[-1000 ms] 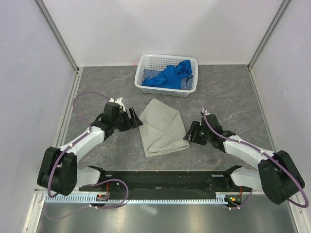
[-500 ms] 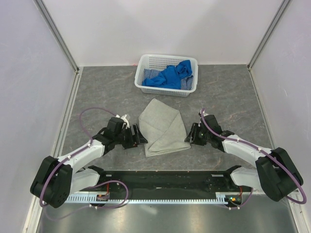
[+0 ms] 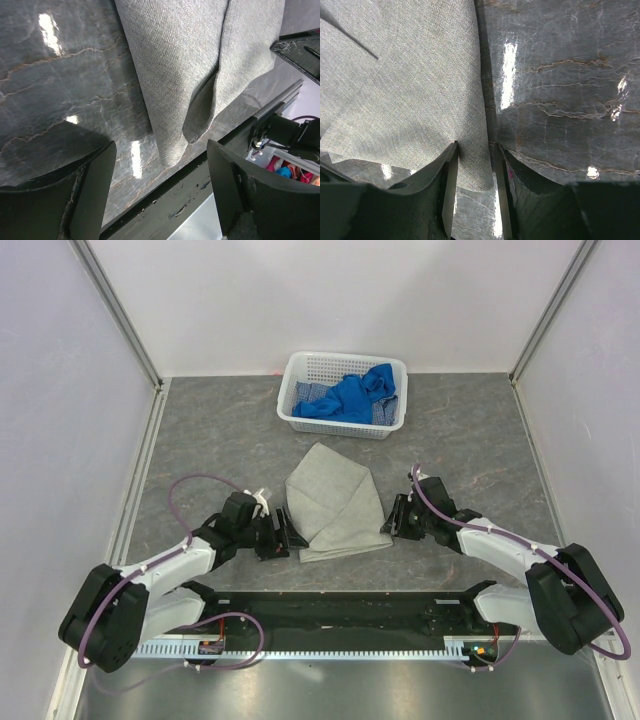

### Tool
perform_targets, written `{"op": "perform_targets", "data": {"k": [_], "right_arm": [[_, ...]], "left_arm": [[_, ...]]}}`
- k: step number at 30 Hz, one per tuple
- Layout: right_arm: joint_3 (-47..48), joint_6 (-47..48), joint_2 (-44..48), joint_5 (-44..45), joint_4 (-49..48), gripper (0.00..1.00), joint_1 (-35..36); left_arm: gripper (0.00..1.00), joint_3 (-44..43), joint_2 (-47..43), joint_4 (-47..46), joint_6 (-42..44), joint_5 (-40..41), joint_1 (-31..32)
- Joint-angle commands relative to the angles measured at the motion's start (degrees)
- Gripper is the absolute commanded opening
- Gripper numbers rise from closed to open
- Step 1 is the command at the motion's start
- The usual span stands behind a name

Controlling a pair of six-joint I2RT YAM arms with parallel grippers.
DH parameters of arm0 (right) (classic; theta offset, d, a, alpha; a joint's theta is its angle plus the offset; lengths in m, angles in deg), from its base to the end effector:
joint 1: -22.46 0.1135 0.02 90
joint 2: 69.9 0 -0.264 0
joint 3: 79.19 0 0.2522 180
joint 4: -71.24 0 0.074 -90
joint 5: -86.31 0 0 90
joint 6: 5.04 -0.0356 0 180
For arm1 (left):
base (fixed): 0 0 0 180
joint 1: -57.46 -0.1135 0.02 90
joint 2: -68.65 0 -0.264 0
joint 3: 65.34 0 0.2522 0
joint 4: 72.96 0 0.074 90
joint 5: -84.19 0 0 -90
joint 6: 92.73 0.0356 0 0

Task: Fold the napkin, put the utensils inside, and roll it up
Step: Roll the napkin with the utensil

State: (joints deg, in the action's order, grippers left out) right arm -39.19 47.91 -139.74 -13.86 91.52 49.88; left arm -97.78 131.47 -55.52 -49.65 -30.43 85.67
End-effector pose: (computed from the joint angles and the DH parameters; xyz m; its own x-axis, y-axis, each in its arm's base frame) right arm 0.1903 0.1058 0.1522 -0.8773 0.2130 -0.4301 -0.0316 0.8686 0.4945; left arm 0.1590 -0.1021 0.1420 -0.9399 -0.2493 -0.2331 -0.0151 0.7127 -0.7013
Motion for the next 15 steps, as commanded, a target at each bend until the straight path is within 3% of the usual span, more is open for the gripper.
{"op": "perform_targets", "data": {"k": [1, 9, 15], "right_arm": [[0.1, 1.2, -0.6, 1.4, 0.8, 0.42, 0.5], [0.5, 1.4, -0.3, 1.8, 1.1, 0.42, 0.7], [0.5, 1.6, -0.2, 2.2, 1.7, 0.41, 0.8]], "left_arm": [[0.80, 1.0, 0.3, -7.4, -4.5, -3.1, 1.0], [0.77, 0.8, 6.1, -13.1, -6.9, -4.6, 2.4], [0.62, 1.2, 7.6, -14.8, -7.2, -3.8, 2.7]]}}
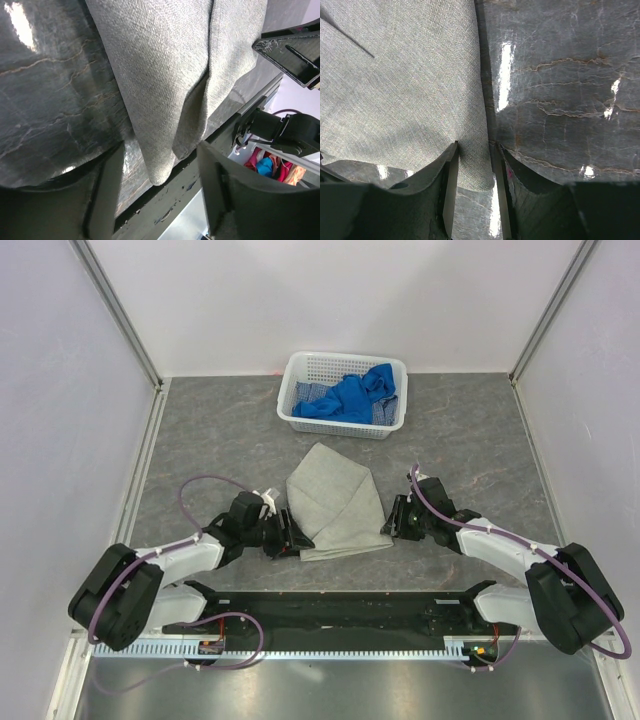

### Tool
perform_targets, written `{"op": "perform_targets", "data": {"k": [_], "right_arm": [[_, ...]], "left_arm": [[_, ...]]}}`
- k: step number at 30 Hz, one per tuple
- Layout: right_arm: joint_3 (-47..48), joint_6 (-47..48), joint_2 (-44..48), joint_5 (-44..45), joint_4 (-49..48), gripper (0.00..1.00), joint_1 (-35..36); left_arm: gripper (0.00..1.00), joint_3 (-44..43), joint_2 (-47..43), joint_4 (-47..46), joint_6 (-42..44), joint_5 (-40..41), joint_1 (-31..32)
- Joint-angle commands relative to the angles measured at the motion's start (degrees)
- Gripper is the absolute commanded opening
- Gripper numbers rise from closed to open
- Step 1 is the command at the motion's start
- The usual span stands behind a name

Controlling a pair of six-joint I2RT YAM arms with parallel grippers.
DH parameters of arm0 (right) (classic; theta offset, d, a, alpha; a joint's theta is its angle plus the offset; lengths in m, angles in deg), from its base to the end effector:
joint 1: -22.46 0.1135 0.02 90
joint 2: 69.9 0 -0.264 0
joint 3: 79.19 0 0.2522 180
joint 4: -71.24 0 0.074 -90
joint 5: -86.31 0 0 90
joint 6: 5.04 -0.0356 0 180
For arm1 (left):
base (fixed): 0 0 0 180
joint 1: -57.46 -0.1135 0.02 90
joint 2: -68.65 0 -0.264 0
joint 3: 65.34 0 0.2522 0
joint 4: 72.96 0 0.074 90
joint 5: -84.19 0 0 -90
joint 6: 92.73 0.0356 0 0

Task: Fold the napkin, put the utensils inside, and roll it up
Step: Roll the napkin with the utensil

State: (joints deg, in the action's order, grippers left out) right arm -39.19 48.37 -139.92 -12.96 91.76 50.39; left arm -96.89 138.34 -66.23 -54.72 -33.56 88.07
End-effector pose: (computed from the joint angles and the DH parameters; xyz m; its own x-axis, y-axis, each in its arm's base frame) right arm 0.1895 0.1070 0.1512 -0.8772 0.2008 -0.4362 -0.0372 0.8772 0.4787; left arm 0.1650 -0.1169 0.1309 -0.9527 -0.2465 -0.1776 -0.0260 0.6486 -0.7607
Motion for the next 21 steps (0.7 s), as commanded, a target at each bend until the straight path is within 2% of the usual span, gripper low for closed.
{"op": "perform_targets", "data": {"k": [1, 5, 15, 18, 21], "right_arm": [[0.6, 1.2, -0.2, 1.3, 1.4, 0.42, 0.4], [0.7, 1.4, -0.5, 1.4, 1.5, 0.42, 0.3], [0.9, 1.7, -0.7, 1.4, 1.6, 0.42, 0.6], [1.2, 1.8, -0.6, 1.7, 2.2, 0.42, 0.7], [1.9, 1.9, -0.4, 2.3, 3.2, 0.42, 1.0]], "left_arm": [[0.60, 0.4, 1.1, -4.3, -2.3, -0.3, 0.4], [0.54, 0.2, 2.8, -5.7, -2.5, -0.3, 0.4], [0.51, -0.2, 5.5, -8.9, -3.3, 0.0, 0.4], [0.51, -0.5, 5.8, -9.8, -3.3, -0.7, 0.5], [0.59, -0.8, 5.3, -10.5, -3.3, -1.8, 0.5]]}}
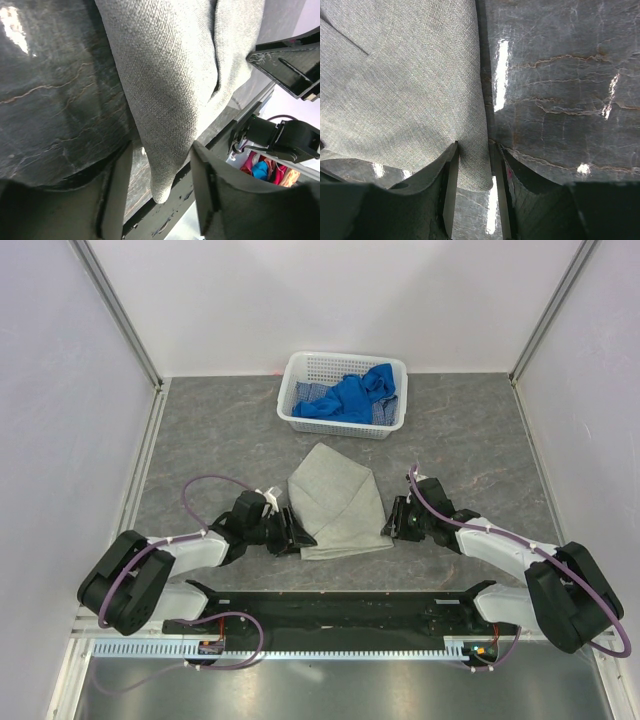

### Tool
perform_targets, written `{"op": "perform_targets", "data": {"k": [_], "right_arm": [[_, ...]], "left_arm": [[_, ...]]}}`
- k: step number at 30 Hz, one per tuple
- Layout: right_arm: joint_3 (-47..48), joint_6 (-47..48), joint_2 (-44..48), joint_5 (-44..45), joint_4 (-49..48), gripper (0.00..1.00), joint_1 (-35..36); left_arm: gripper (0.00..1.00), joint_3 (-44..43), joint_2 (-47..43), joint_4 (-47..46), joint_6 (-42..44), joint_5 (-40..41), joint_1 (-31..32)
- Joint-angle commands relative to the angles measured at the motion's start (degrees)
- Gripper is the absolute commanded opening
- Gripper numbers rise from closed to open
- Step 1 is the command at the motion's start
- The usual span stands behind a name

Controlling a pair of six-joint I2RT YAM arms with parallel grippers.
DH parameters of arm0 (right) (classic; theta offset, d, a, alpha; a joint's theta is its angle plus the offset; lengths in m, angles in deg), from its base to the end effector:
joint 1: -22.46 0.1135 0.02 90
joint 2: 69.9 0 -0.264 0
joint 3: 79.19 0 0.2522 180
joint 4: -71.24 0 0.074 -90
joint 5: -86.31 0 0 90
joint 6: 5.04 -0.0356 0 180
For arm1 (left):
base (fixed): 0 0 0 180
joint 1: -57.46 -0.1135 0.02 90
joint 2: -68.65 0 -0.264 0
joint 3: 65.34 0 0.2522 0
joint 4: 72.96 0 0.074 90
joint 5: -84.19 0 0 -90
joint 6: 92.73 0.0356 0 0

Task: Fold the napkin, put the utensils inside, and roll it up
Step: Roll the napkin with the utensil

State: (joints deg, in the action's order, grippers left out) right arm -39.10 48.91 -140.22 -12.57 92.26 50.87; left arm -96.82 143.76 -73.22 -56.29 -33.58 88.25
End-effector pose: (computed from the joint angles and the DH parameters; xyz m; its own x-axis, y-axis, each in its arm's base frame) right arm 0.1885 0.1082 0.1500 -0.8812 0.1844 -0.4352 -0.0451 0.8838 0.4657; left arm 0.1731 -0.1225 0.1222 -0.9488 -0.2632 -0.1744 -0.0327 0.6313 -0.7748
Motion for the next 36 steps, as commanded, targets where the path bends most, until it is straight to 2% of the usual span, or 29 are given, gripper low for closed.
{"op": "perform_targets", "data": {"k": [1, 3, 7, 10, 17, 24, 27, 32, 36], "right_arm": [[2.1, 1.3, 0.0, 2.1, 2.9, 0.42, 0.4], [2.7, 1.3, 0.1, 2.6, 3.7, 0.44, 0.6], [4.3, 1.1, 0.8, 2.6, 4.7, 0.54, 0.7], [5.4, 1.1, 1.4, 2.8, 5.5, 0.59, 0.8], [7.1, 0.4, 2.1, 1.8, 6.1, 0.62, 0.8], [7.2, 0.3, 2.9, 1.6, 6.4, 0.63, 0.8], [7.5, 0.6, 3.3, 1.6, 6.5, 0.63, 0.8], [9.0, 4.9, 4.2, 2.8, 6.8, 0.63, 1.7], [11.5, 10.1, 6.0, 8.3, 6.8, 0.63, 6.0]], "left_arm": [[0.62, -0.8, -0.3, -3.4, -1.6, -1.9, 0.3], [0.66, -1.1, -0.8, -3.5, -1.5, -1.9, 0.3], [0.71, -1.6, -0.3, -3.5, -1.0, -1.9, 0.3], [0.72, -2.0, 0.6, -2.3, -0.8, -1.7, 0.3], [0.70, -2.1, 0.8, 1.5, 0.7, 0.9, 0.3], [0.55, -2.1, 0.4, 3.8, 2.1, 2.3, 0.3], [0.52, -1.8, 0.4, 3.9, 2.2, 1.6, 0.4], [0.46, -1.6, 0.6, 3.7, 2.2, 0.4, 0.5], [0.35, -1.9, 1.7, 2.3, 1.9, -1.8, 0.4]]}}
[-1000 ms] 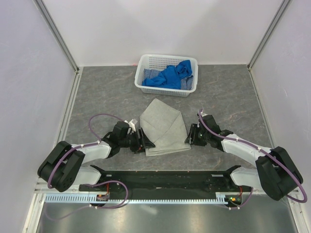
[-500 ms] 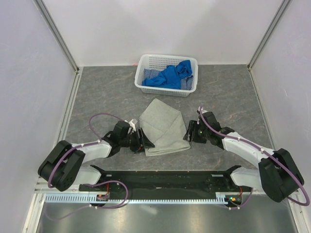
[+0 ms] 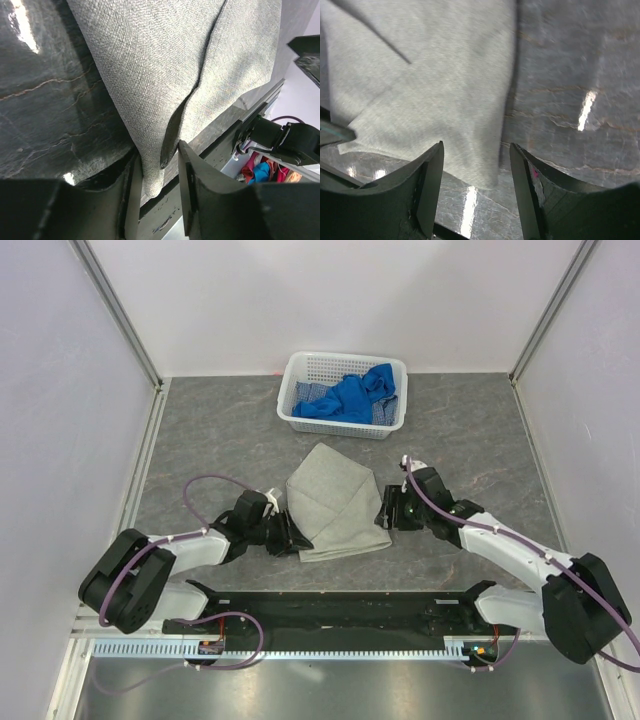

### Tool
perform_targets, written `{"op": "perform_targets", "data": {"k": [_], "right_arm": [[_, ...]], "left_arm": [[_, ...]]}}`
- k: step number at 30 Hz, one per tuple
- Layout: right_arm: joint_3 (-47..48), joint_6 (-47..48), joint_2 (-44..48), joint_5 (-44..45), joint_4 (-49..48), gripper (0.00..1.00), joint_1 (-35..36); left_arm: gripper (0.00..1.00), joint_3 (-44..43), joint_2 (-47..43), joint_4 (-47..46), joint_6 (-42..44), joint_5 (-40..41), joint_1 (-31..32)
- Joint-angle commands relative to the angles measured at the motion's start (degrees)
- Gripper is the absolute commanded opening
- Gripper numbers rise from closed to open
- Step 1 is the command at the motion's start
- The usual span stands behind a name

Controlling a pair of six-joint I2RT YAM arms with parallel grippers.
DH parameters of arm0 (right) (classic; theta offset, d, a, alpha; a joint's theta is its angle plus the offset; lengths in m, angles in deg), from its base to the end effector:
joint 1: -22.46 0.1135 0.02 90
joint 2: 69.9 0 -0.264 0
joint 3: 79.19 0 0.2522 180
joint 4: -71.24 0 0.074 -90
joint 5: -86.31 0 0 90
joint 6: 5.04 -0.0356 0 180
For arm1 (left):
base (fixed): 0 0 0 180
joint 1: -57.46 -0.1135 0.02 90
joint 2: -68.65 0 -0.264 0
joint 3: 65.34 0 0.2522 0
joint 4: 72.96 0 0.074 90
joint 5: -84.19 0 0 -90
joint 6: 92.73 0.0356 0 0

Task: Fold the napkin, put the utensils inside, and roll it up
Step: Roll the napkin with the utensil

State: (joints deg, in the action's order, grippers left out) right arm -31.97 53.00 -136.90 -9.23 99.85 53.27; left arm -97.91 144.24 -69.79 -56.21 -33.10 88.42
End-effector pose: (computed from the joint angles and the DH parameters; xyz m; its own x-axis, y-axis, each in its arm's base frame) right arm 0.1931 0.1191 0.1893 -0.8438 0.1102 -0.5252 -0.1393 0.9001 0.4127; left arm 0.1732 -0.1230 0.1209 -0.9544 -0.2603 -0.1461 -0.0633 0.6547 -0.7532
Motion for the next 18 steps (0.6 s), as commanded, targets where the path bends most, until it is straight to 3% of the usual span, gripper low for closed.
{"op": "perform_targets", "data": {"k": [1, 6, 9, 18], "right_arm": [[4.6, 7.2, 2.8, 6.8, -1.1, 0.63, 4.8], [5.0, 13.4, 3.4, 10.0, -5.2, 0.64, 12.1], [5.2, 16.8, 2.3, 14.1, -6.6, 0.65, 18.0], [3.8, 23.6, -3.7, 25.6, -18.0, 0.70, 36.7]], "left_arm": [[0.33, -1.1, 2.1, -1.3, 1.8, -2.9, 0.2], [0.07, -2.2, 4.3, -1.2, 1.2, -6.9, 0.2], [0.02, -3.2, 4.8, -0.1, 0.7, -8.9, 0.1], [0.02, -5.0, 4.5, 5.3, 1.9, -15.8, -4.6]]}}
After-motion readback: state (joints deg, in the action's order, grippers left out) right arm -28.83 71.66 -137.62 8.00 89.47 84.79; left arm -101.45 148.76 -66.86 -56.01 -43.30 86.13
